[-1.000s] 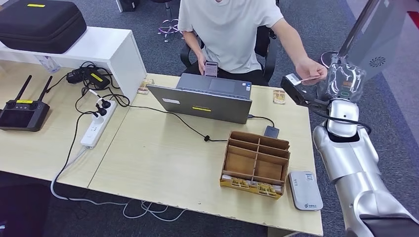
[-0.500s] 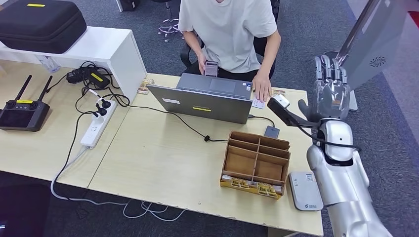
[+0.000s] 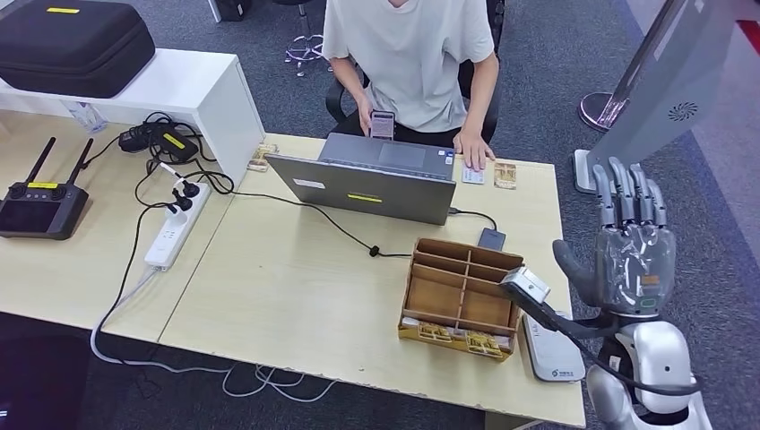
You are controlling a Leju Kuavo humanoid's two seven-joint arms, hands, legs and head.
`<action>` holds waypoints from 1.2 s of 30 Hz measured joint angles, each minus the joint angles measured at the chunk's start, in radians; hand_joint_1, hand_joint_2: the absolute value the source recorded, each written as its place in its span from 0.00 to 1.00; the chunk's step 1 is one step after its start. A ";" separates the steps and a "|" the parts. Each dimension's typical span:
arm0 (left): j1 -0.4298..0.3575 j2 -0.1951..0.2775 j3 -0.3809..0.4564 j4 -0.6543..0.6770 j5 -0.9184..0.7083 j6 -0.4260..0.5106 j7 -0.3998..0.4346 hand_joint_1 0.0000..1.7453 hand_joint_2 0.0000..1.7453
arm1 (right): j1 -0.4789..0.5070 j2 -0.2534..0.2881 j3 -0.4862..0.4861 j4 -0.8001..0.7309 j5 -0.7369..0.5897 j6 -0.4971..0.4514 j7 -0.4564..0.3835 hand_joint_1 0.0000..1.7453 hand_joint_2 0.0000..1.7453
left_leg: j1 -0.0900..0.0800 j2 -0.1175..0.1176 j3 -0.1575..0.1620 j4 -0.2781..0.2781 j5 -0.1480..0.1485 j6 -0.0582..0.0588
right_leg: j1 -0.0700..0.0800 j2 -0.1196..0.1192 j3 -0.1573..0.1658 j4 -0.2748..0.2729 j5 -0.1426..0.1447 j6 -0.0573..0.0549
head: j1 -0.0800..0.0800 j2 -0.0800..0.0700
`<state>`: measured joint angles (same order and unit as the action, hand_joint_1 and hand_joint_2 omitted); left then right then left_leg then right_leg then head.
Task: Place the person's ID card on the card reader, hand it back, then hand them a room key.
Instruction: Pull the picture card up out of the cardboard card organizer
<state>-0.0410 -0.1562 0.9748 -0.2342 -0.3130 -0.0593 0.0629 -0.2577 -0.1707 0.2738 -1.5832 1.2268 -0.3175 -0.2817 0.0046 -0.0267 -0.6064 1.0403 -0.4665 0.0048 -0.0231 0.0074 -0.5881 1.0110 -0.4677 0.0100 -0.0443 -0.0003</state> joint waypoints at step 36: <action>-0.008 -0.018 0.077 0.000 0.023 0.018 -0.021 0.00 1.00 | 0.430 -0.078 0.108 -0.107 0.045 -0.054 0.018 0.00 1.00 | 0.000 0.000 0.000 0.000 -0.003 0.001 | 0.000 -0.001 0.001 0.000 -0.002 0.001 | 0.000 0.000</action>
<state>-0.0493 -0.1742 1.0514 -0.2342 -0.2900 -0.0413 0.0416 0.1720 -0.2487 0.3817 -1.6903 1.2717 -0.3714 -0.2637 0.0046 -0.0268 -0.6063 1.0401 -0.4694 0.0053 -0.0231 0.0066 -0.5873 1.0109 -0.4700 0.0111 -0.0442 -0.0003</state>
